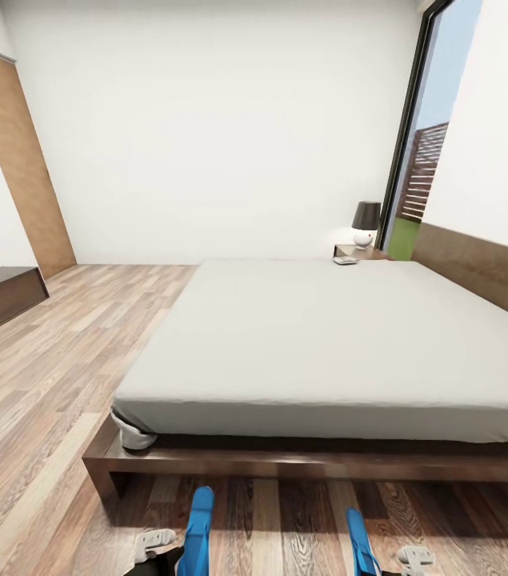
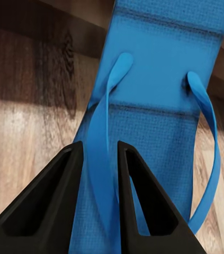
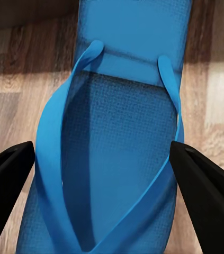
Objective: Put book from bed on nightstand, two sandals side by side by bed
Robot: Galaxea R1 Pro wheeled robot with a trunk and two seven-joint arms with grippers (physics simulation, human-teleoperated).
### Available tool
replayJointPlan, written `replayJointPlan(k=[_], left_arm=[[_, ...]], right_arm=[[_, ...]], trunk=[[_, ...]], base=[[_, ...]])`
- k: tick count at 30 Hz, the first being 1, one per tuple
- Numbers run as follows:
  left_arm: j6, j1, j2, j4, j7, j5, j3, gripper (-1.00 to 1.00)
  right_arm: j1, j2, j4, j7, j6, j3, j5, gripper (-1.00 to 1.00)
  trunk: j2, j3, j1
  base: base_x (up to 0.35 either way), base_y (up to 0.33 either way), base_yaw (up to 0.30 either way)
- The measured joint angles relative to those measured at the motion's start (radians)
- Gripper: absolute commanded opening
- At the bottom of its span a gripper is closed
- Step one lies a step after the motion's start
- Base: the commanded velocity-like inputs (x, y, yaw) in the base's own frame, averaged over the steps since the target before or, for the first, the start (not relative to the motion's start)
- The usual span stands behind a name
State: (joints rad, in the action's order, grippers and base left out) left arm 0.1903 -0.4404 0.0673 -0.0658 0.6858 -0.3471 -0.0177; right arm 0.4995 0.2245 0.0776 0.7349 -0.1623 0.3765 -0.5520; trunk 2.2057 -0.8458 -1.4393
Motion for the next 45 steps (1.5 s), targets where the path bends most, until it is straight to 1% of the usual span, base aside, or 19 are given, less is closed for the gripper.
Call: replayJointPlan(k=[1,16,29,30,35,37,38,40,42,43,45], left_arm=[[0.000,0.000,0.000,0.000,0.000,0.000,0.000,-1.00],[0.000,0.000,0.000,0.000,0.000,0.000,0.000,-1.00],[-0.002,-0.001,0.006,-0.001,0.000,-0.003,0.002,-1.00],[-0.001,-0.001,0.007,-0.001,0.000,-0.007,0.002,-1.00],[-0.003,-0.001,0.009,-0.004,0.000,-0.059,0.003,-1.00],[-0.006,-0.001,0.011,-0.026,0.000,-0.069,0.004,-1.00],[-0.014,-0.001,0.012,-0.048,0.000,-0.072,0.005,-1.00],[-0.053,-0.001,0.012,-0.079,-0.002,-0.073,0.004,-1.00],[-0.112,-0.001,0.016,-0.136,-0.008,-0.073,0.004,-1.00],[-0.117,-0.001,0.020,-0.142,-0.011,-0.073,0.006,-1.00],[-0.123,0.000,0.035,-0.156,-0.029,-0.073,0.006,-1.00]], right_arm=[[0.000,0.000,0.000,0.000,0.000,0.000,0.000,-1.00],[0.000,0.000,0.000,0.000,0.000,0.001,0.000,-1.00],[0.000,0.000,0.000,0.000,0.000,0.001,0.000,-1.00],[0.000,0.000,0.000,0.000,0.000,0.002,0.000,-1.00],[0.000,0.000,0.000,0.001,0.000,0.001,0.000,-1.00],[0.000,0.000,0.000,0.002,0.000,0.001,0.000,-1.00],[0.000,0.000,0.000,0.003,0.000,0.001,0.000,-1.00],[0.000,0.000,0.000,0.003,0.000,0.001,0.000,-1.00],[0.000,0.000,0.000,0.003,0.000,0.001,0.000,-1.00],[0.000,0.000,0.000,0.003,0.000,0.001,0.000,-1.00],[0.000,0.000,0.000,0.003,0.000,0.000,0.000,-1.00]], trunk=[[0.000,0.000,0.000],[0.105,-0.047,-0.057],[0.196,-0.088,-0.107],[0.203,-0.091,-0.111],[0.238,-0.106,-0.130],[0.252,-0.113,-0.138],[0.259,-0.116,-0.142],[0.273,-0.122,-0.149],[0.287,-0.128,-0.157],[0.294,-0.132,-0.161],[0.294,-0.132,-0.161]], base=[[0.000,0.000,0.000],[0.000,0.000,0.000],[0.000,0.000,0.000],[0.000,0.000,0.000],[0.000,0.000,0.000],[0.000,0.000,0.000],[0.000,0.000,0.000],[0.000,0.000,0.000],[0.000,0.000,0.000],[0.000,0.000,0.000],[0.000,0.000,0.000]])
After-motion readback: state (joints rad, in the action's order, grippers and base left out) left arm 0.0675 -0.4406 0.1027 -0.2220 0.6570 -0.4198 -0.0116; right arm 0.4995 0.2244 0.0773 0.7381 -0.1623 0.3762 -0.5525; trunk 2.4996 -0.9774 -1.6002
